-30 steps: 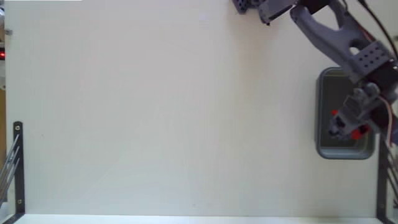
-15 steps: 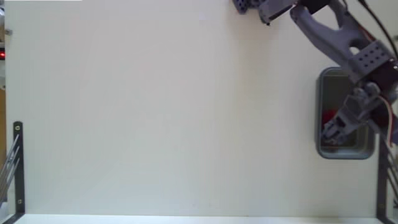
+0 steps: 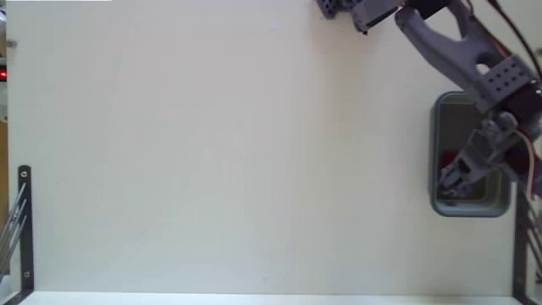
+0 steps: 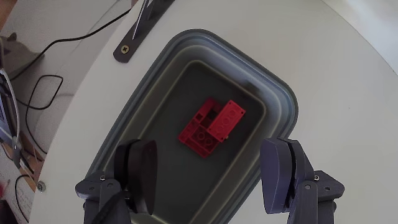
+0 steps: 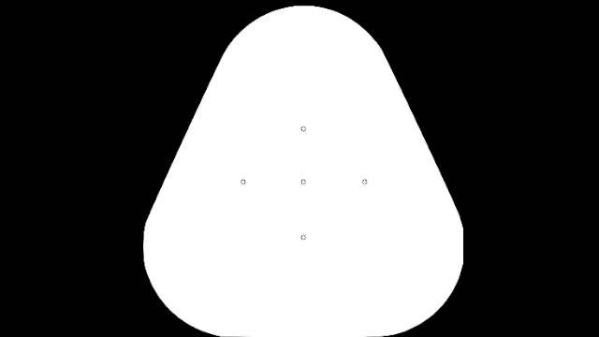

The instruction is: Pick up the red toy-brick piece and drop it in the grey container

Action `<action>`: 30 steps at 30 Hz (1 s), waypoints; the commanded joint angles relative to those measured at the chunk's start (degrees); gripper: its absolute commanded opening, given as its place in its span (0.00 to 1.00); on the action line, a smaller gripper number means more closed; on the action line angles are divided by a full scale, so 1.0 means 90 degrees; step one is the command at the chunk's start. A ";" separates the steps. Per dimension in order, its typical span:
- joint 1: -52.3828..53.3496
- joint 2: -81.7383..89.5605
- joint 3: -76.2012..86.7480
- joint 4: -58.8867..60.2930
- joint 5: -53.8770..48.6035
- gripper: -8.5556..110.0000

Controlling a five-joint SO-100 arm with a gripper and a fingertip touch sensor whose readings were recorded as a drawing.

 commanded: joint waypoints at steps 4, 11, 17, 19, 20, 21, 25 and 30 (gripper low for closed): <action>-0.0100 0.0542 0.0098 -0.0053 0.0020 1.00; 0.0063 0.0756 0.0310 -0.0052 0.0020 1.00; 0.0297 0.1063 0.0615 -0.0050 0.0020 1.00; 0.0385 0.1179 0.0730 -0.0049 0.0020 1.00; 0.0441 0.1251 0.0802 -0.0049 0.0020 1.00; 0.0500 0.1329 0.0879 -0.0049 0.0020 1.00; 0.0708 0.1601 0.1149 -0.0047 0.0020 1.00; 0.1006 0.1992 0.1537 -0.0045 0.0020 1.00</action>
